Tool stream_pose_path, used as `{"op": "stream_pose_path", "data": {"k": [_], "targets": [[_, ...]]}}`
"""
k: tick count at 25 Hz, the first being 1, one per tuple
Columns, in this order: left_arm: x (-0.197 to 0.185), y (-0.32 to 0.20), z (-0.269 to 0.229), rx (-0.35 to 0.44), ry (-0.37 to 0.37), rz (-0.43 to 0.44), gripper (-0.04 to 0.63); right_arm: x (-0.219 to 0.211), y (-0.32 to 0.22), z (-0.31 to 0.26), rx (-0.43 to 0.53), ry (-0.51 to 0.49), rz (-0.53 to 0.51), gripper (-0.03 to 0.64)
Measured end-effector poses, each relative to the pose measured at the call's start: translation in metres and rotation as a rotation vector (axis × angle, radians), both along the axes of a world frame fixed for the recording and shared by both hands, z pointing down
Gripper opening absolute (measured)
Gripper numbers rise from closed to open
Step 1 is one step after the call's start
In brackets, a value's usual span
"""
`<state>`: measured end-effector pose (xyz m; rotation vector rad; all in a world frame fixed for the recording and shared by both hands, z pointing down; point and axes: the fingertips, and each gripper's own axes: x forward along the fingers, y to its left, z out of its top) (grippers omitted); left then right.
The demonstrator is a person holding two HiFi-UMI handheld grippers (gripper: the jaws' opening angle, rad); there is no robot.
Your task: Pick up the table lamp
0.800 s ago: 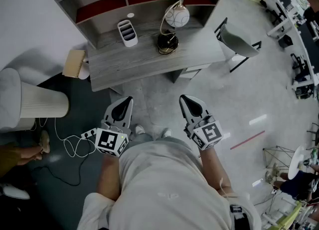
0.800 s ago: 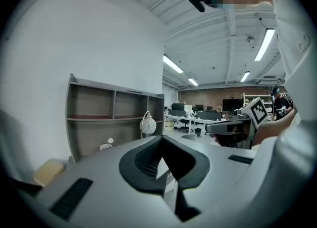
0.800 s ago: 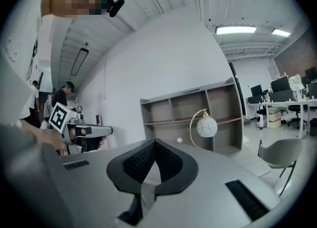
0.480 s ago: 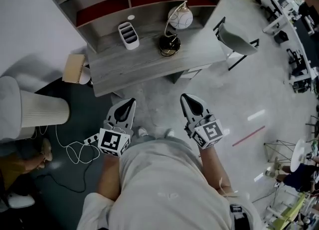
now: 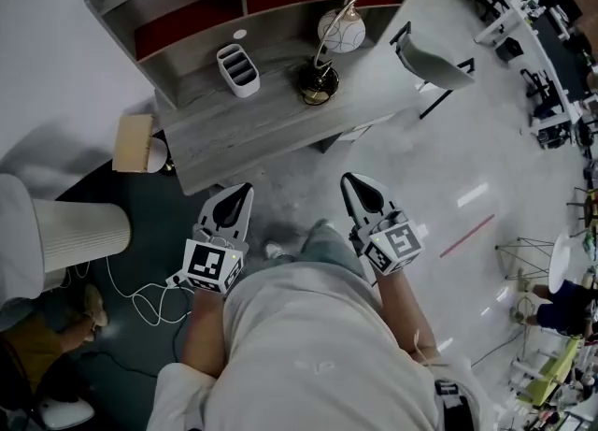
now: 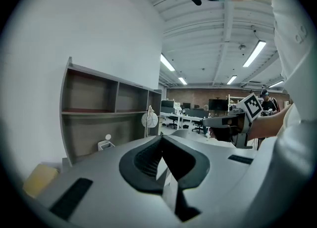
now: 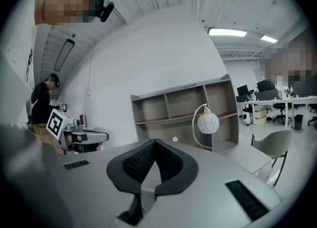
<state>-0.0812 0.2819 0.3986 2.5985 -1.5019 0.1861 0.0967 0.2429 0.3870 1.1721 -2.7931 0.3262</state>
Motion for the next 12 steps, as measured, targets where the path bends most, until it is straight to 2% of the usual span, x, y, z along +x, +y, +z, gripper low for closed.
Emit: {"op": "stream_pose_path", "data": {"k": [7, 12], "targets": [[-0.008, -0.032, 0.018, -0.029, -0.009, -0.002, 0.017, -0.006, -0.044, 0.008, 0.002, 0.004, 0.001, 0.031], [-0.005, -0.087, 0.021, -0.025, -0.018, -0.036, 0.015, -0.004, -0.106, 0.011, 0.009, -0.005, -0.04, 0.031]]}}
